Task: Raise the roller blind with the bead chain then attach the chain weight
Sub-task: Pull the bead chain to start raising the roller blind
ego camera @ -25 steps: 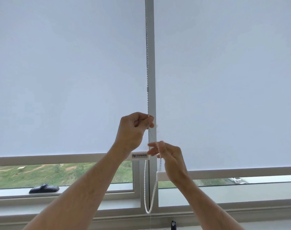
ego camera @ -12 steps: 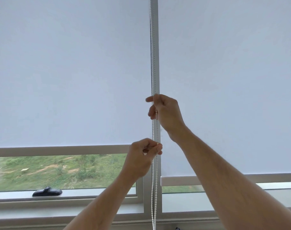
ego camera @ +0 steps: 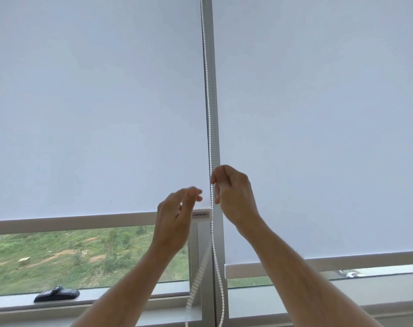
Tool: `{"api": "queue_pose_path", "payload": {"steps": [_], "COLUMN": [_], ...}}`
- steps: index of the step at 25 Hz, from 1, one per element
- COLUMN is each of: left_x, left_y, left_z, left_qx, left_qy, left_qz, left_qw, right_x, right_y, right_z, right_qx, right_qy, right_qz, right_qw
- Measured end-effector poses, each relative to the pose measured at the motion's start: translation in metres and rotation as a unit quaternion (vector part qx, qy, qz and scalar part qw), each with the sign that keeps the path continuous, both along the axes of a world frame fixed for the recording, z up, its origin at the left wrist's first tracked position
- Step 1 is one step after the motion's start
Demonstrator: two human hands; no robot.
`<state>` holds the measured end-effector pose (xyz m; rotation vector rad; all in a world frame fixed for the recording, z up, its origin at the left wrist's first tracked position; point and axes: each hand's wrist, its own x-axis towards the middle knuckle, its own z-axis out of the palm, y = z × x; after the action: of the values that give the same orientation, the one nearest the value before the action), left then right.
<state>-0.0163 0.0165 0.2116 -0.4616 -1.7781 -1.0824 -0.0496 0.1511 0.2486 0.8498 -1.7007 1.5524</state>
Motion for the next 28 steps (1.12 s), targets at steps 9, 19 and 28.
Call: {"api": "queue_pose_path", "payload": {"steps": [9,19,28], "left_x": [-0.004,0.001,-0.002], "left_y": [0.030,0.026,0.031], "left_z": [0.078,0.053,0.013], "left_qx": [-0.004,0.005,-0.029], "left_qy": [-0.042,-0.038,-0.047], "left_qz": [-0.043,-0.032,-0.007], "left_qw": [0.998,0.999,0.998], "right_x": [-0.006,-0.012,0.010], "right_y": [0.004,0.028,0.007], "right_z": [-0.054,-0.025,0.085], "right_qx": [0.038,-0.067,0.000], "right_qy": [-0.005,-0.076,-0.023], "right_qz": [0.009,0.088,0.043], "right_qw": [0.999,0.991,0.999]}}
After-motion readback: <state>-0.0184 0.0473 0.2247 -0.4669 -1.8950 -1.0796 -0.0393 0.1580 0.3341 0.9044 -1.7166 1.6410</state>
